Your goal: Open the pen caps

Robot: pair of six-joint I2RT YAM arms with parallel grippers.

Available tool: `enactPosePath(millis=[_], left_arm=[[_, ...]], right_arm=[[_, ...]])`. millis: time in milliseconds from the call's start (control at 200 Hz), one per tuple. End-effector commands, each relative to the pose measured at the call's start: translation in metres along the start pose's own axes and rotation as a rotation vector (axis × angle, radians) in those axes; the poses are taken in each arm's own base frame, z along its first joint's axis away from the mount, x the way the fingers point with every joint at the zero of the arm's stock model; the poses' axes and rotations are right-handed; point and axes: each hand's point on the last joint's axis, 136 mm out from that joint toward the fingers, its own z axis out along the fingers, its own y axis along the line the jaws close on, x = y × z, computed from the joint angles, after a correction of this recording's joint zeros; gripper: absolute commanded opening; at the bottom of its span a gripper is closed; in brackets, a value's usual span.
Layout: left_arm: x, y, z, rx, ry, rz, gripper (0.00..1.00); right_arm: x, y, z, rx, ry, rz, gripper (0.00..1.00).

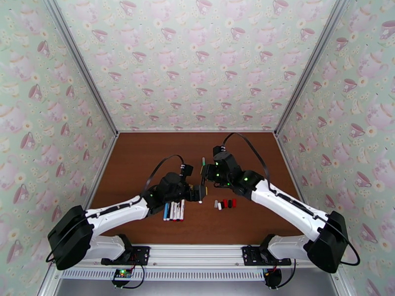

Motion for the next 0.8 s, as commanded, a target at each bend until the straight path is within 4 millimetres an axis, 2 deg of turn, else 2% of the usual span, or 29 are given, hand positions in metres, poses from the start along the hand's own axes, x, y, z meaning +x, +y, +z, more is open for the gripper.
enactPosePath(millis=[0,155,275,361,466,681,796], left_arm=[[-0.011,-0.007,0.002,-0.010,-0.022,0.020,0.71],[-0.006,-0.007,0.005,-0.025,-0.011,0.048,0.66],[-0.005,-0.010,0.009,-0.030,0.000,0.062,0.56],[-0.002,-0.012,0.013,-0.041,0.012,0.083,0.46],[0.000,-0.013,0.015,-0.053,0.020,0.099,0.41],[0.002,-0.016,0.018,-0.064,0.024,0.114,0.22],[0.003,-0.015,0.017,-0.072,0.024,0.125,0.15]], right_arm=[[-0.004,-0.011,-0.008,0.049,-0.065,0.061,0.17],[0.000,-0.009,-0.005,0.036,-0.049,0.095,0.17],[0.002,-0.008,-0.002,0.024,-0.045,0.112,0.17],[0.003,-0.008,-0.001,0.024,-0.045,0.116,0.17],[0.004,-0.009,0.000,0.027,-0.042,0.115,0.17],[0.010,-0.017,0.004,0.039,-0.044,0.145,0.17],[0.010,-0.020,0.002,0.046,-0.050,0.151,0.17]])
